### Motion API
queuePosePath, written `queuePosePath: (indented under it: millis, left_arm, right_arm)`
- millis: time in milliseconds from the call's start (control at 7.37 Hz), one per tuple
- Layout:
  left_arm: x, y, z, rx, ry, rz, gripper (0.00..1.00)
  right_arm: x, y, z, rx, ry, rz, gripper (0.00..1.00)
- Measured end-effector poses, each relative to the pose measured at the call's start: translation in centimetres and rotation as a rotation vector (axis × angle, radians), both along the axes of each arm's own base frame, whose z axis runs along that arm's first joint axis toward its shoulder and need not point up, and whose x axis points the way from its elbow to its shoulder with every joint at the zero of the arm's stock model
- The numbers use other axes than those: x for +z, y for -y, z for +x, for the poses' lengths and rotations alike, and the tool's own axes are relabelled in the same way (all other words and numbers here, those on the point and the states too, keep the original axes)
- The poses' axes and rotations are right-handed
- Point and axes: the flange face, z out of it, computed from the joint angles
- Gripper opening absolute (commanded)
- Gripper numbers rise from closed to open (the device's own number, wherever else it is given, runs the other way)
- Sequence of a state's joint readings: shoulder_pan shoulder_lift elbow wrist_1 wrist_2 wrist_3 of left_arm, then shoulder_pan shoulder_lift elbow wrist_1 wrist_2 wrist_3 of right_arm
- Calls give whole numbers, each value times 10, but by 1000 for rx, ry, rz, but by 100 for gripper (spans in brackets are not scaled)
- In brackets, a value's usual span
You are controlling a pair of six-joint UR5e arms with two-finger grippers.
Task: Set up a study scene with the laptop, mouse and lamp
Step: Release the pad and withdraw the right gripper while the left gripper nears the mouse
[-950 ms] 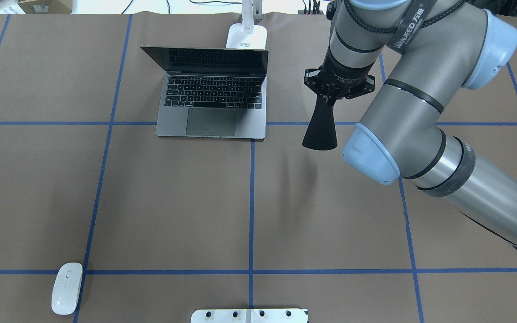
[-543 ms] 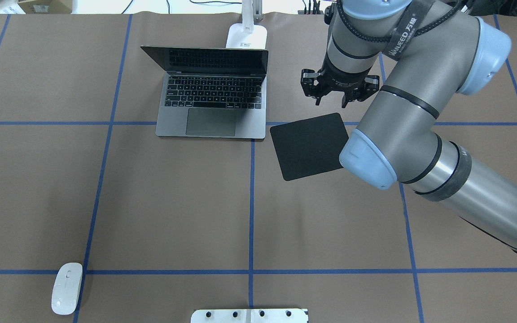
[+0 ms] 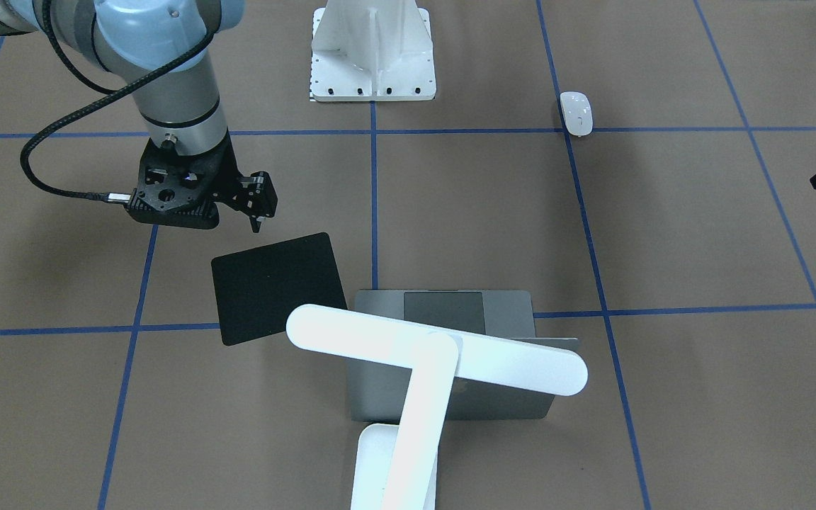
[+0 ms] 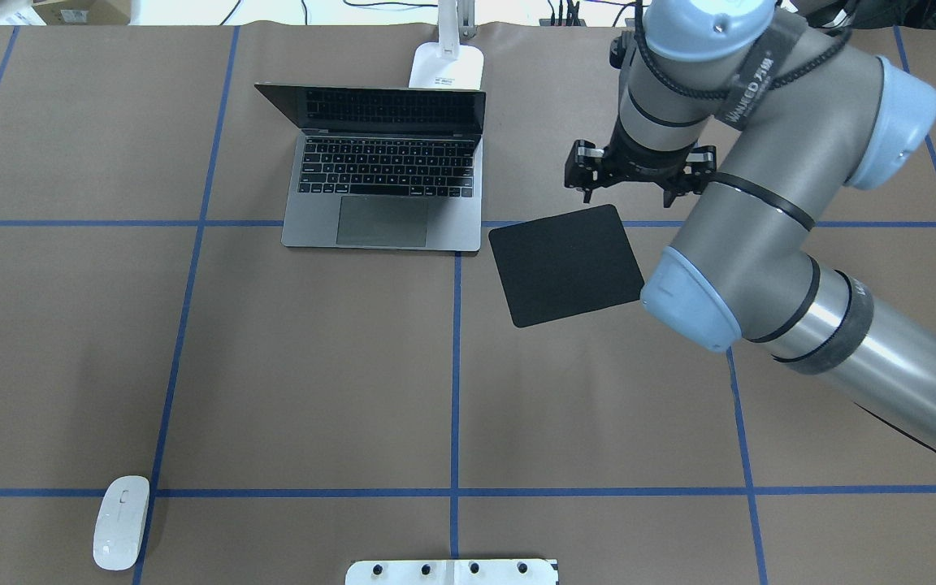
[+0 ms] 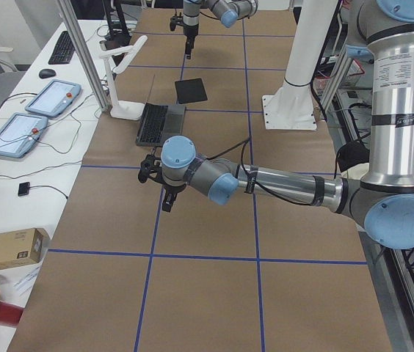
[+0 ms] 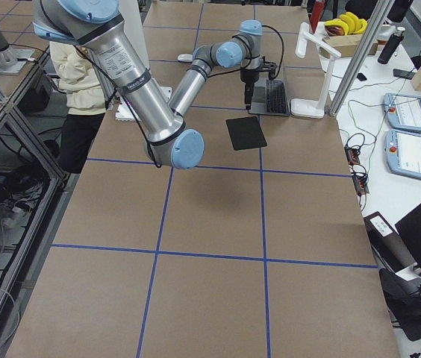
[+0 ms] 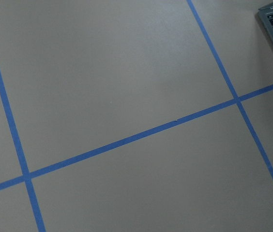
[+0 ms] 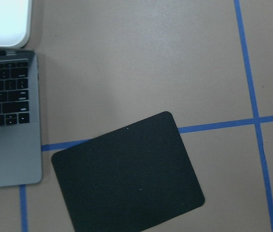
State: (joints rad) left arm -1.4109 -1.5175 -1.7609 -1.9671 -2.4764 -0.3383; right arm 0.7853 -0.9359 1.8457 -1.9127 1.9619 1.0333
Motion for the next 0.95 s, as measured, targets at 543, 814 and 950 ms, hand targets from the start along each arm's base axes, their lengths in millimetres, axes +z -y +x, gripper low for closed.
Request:
queuePosePath:
  millis: [543, 814, 950]
  left_arm:
    - [-25, -8, 74, -19, -46, -217, 99]
    - [-51, -32, 122, -20, -46, -304, 99]
    - [-57, -56, 141, -23, -26, -344, 99]
  right_arm:
    - [139, -21, 32, -147, -116, -34, 100]
    - [190, -21, 80, -252, -123, -43, 100]
    - [214, -23, 112, -297, -123, -40, 100]
